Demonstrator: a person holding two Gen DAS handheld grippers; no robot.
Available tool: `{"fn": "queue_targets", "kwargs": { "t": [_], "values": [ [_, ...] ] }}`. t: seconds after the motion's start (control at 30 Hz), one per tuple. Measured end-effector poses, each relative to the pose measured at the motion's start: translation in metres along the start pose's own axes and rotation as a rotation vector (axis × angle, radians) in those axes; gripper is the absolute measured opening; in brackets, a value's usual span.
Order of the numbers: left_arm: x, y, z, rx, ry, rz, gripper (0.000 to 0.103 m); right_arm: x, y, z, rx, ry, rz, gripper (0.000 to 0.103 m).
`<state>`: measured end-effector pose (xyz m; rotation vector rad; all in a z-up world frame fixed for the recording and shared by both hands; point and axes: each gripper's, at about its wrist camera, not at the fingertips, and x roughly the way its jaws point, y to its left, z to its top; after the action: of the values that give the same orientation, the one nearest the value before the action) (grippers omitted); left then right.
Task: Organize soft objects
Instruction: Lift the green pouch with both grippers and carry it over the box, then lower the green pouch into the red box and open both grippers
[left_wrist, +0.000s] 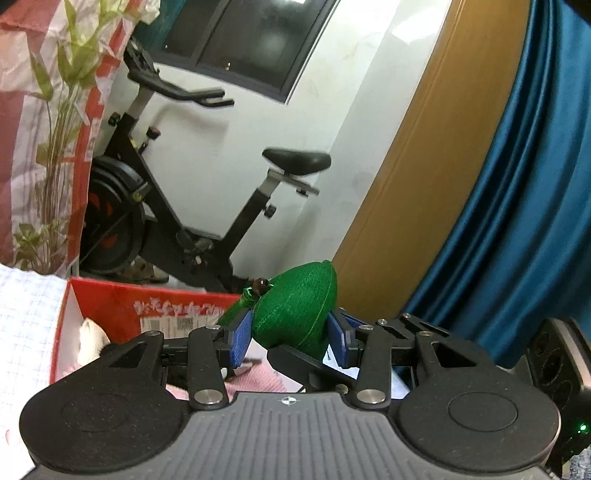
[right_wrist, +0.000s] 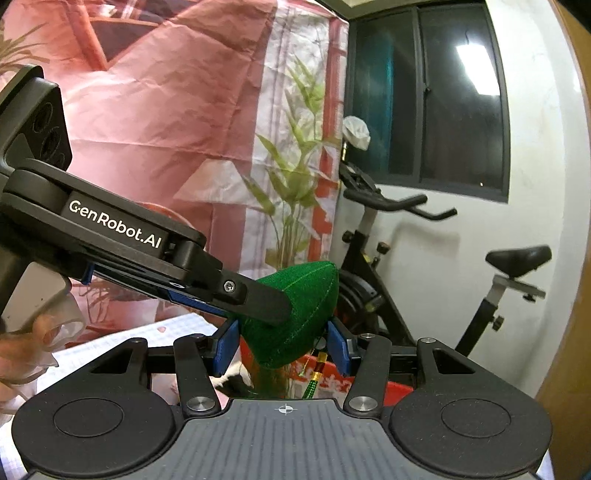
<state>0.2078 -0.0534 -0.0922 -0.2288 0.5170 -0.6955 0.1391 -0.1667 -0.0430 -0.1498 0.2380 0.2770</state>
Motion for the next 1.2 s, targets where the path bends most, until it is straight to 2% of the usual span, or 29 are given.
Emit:
{"fn": "queue_targets", "kwargs": {
  "t": [0.27,0.4,0.53,0.67,0.93,1.03,1.2],
  "values": [
    [0.036,0.009,-0.028,-0.034,0.123,0.016,0.046,0.015,-0.015,-0.052,0.053,0.102,-0.035,0.048],
    [0.038,0.011,-0.036,-0.013,0.144,0.030,0.047,0.015,-0.019,-0.073,0.072,0.144,-0.047,0.049],
    [0.032,0.015,-0.037,-0.014,0.153,0.055,0.048,0.013,-0.020,-0.089,0.075,0.197,-0.049,0.049],
    [0.022,0.013,-0.034,0.043,0.137,0.096,0.053,0.007,-0.023,-0.096,0.087,0.213,-0.084,0.052],
    [-0.011,0.022,-0.046,0.096,0.120,0.169,0.053,-0.014,-0.019,-0.102,0.138,0.201,-0.121,0.052],
    [-0.027,0.028,-0.057,0.111,0.122,0.206,0.058,-0.022,-0.011,-0.103,0.147,0.193,-0.117,0.052],
    [-0.048,0.040,-0.074,0.088,0.141,0.259,0.058,-0.032,0.003,-0.105,0.163,0.181,-0.103,0.052]
  ]
}}
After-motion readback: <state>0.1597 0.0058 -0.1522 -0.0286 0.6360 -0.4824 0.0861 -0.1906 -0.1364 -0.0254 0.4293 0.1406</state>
